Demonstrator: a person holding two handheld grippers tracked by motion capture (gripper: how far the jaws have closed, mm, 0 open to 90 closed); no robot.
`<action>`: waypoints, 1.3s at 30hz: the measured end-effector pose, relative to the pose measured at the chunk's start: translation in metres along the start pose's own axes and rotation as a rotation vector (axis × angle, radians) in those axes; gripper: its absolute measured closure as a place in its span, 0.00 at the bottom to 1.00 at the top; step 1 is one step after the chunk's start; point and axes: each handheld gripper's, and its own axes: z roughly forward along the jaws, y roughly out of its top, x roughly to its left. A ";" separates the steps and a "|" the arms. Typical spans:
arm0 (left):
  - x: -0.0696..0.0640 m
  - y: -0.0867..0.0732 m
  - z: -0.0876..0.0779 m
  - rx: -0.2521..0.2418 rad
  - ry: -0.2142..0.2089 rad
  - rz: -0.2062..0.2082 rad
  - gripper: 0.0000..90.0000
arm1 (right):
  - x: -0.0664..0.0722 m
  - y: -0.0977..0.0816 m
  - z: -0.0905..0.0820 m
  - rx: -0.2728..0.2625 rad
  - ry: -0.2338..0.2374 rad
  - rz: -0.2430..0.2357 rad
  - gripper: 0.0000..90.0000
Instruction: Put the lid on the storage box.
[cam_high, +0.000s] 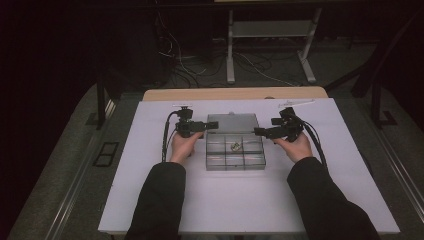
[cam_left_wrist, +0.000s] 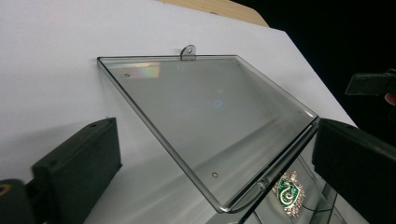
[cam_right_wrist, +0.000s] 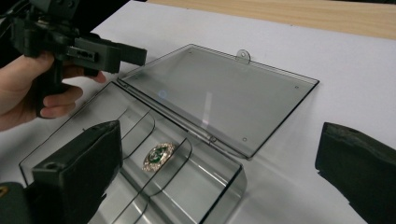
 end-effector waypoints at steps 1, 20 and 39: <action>0.001 0.000 -0.001 -0.007 -0.002 -0.008 0.05 | 0.000 0.000 0.002 0.000 0.000 0.009 0.01; 0.008 -0.008 0.004 -0.007 0.026 -0.054 0.38 | -0.016 -0.005 0.028 -0.040 -0.013 0.135 0.22; 0.012 -0.014 0.003 -0.017 0.004 -0.082 0.54 | -0.031 -0.012 0.042 -0.040 -0.084 0.238 0.53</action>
